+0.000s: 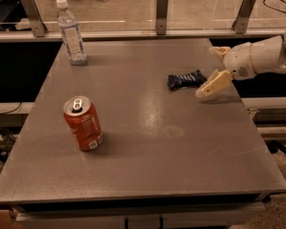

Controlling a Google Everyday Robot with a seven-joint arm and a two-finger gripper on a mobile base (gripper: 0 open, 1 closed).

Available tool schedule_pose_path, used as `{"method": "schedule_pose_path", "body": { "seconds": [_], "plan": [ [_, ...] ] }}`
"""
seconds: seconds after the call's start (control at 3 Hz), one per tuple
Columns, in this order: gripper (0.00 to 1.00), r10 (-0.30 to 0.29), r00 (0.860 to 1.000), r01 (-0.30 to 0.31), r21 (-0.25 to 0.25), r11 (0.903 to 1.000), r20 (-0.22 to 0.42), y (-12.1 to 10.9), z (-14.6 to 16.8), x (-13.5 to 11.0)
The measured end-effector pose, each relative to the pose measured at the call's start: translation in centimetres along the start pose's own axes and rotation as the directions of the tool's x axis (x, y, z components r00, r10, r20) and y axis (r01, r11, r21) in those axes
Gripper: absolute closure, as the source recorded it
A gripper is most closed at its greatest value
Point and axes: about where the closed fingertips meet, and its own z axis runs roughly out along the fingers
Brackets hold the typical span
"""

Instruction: Pick rxbar blueberry

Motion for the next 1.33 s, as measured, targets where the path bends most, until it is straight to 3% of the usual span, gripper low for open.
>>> {"method": "schedule_pose_path", "body": {
  "seconds": [0.33,0.67,1.33],
  "plan": [
    [0.00,0.032,0.999,-0.032,-0.005,0.9995,0.024,-0.1,-2.0,-0.5],
    [0.00,0.075,0.996,-0.073,-0.040,0.9965,0.041,-0.1,-2.4,-0.8],
    [0.00,0.132,0.991,-0.129,-0.104,0.9862,0.023,0.0,0.3,-0.3]
  ]
}}
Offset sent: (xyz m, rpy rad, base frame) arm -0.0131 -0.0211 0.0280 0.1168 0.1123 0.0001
